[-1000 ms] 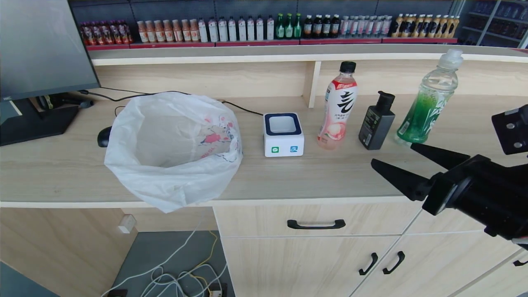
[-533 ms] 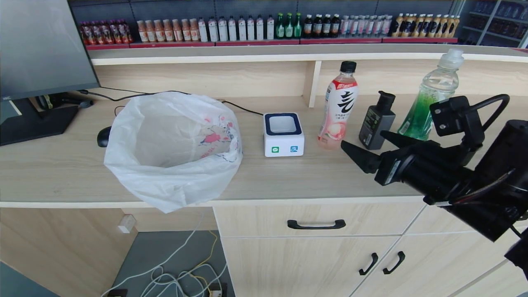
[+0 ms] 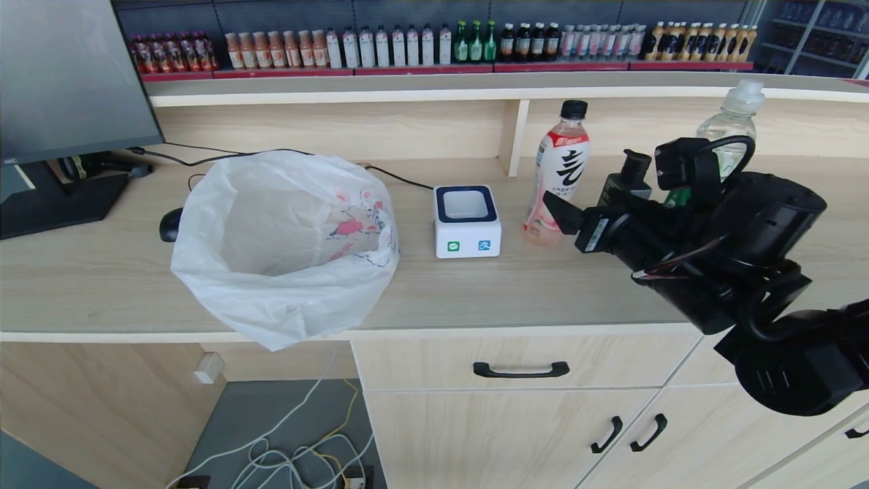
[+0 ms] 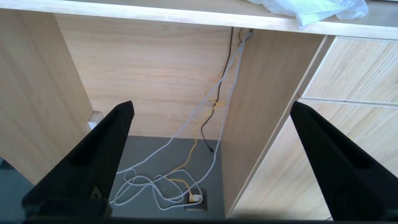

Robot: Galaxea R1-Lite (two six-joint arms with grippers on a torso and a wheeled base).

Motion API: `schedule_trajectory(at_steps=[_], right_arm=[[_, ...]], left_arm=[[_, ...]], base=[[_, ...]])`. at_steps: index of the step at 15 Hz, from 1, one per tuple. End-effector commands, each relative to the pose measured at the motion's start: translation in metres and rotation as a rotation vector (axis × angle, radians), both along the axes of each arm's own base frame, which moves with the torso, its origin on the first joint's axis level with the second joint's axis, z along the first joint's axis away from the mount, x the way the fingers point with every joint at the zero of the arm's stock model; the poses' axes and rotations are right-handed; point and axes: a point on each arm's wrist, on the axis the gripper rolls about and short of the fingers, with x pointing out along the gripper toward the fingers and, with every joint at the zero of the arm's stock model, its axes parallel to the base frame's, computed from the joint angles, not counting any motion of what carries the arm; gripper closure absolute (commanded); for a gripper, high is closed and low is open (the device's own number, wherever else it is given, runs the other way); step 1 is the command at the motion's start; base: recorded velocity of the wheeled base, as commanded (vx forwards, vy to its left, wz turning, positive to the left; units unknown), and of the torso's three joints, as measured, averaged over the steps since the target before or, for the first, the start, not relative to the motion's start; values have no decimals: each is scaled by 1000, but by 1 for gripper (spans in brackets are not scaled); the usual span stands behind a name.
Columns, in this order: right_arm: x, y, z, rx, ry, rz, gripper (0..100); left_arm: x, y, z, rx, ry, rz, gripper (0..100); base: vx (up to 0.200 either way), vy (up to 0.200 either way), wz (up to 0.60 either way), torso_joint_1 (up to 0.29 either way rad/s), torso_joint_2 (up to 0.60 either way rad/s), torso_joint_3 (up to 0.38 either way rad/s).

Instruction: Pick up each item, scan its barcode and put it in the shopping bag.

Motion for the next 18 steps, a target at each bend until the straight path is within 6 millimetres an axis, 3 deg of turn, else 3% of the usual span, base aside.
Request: schedule_trajectory(at_steps=[1,5,10,18], right_arm=[[15,0,-11,-10,23,-20,0],[21,-6,-15,-19,30,-47,0],[36,0,-10,-46,-15,-48,0],[56,6,-23,-56,-20,-55,0]], left_arm=[[0,0,0,0,0,0,0],[0,0,0,0,0,0,0],[0,0,0,0,0,0,0],[0,0,0,0,0,0,0]], base=[[0,0,0,0,0,0],[0,0,0,0,0,0],[0,0,0,0,0,0],[0,0,0,0,0,0]])
